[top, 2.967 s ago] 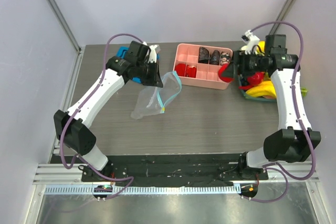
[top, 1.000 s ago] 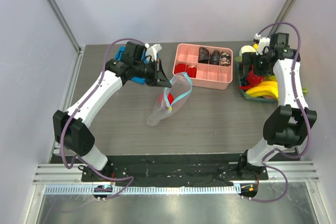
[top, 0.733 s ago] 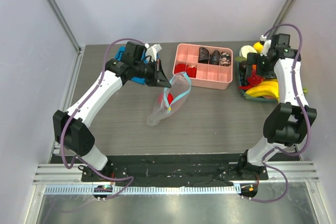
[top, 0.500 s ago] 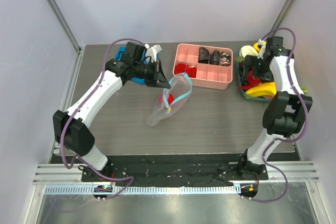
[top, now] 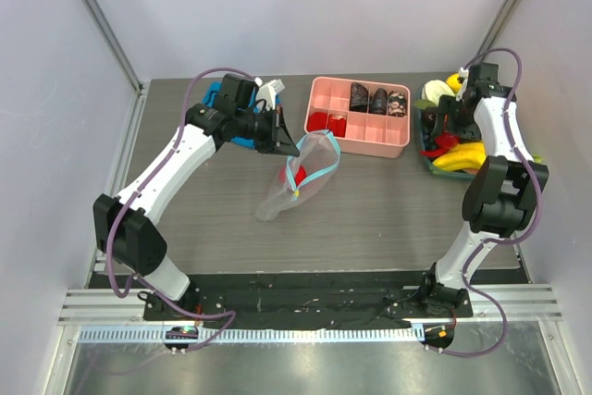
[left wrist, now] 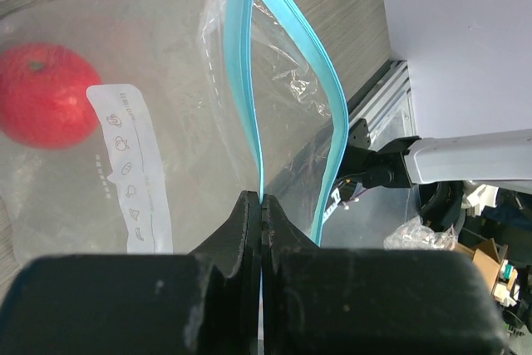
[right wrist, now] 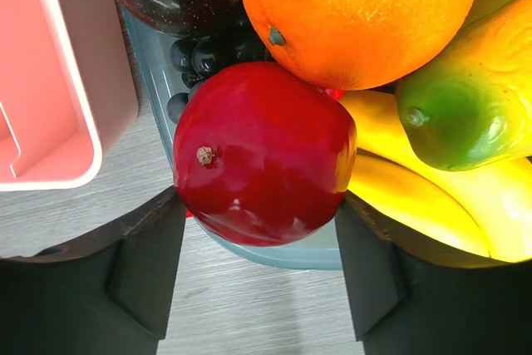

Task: Place the food in the zip-top bag and seal the zipper
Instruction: Pick up the fake fruit from the bin, then place the fake fruit in the zipper food storage bag.

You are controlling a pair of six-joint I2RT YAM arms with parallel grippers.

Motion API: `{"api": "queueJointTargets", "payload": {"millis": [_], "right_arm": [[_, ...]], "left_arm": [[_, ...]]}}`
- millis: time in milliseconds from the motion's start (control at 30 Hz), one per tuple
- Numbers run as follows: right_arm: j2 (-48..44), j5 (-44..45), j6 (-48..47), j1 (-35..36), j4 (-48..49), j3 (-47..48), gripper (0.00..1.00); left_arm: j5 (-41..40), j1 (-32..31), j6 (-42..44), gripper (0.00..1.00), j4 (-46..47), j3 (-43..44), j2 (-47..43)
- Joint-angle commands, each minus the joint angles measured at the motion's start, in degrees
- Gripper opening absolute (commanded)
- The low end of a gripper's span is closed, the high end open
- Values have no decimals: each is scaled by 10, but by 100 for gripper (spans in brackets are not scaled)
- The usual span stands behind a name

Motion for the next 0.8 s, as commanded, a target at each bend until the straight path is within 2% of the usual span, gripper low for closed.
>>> {"api": "queueJointTargets", "payload": {"millis": [0, 100, 167, 300, 400, 467, 567, 700, 767], "right_arm": [[-18, 7, 7, -3, 25, 19, 66], [-41, -9, -9, -4, 15, 16, 58], [-62, -34, -27, -1, -1, 17, 48], [-128, -96, -52, 14, -12, -1, 41], [-174, -164, -69, 26, -18, -9, 40], [-201, -247, -82, 36, -24, -6, 40], [-226, -300, -84, 74, -16, 0, 39], [-253, -380, -83, 144, 3, 11, 39], [-269, -405, -79, 194, 47, -8, 39]], "left_arm": [[-3, 4, 16, 0, -5, 13, -4], [-3, 4, 17, 0, -7, 12, -7], [-2, 4, 18, 0, -8, 12, -9], [6, 4, 16, 0, -4, 9, -12], [14, 4, 9, 0, 3, 5, -11], [18, 4, 8, 0, 4, 5, -10], [21, 4, 7, 0, 5, 7, -10], [30, 4, 7, 0, 4, 13, -10], [35, 4, 5, 0, 7, 12, -10]]}}
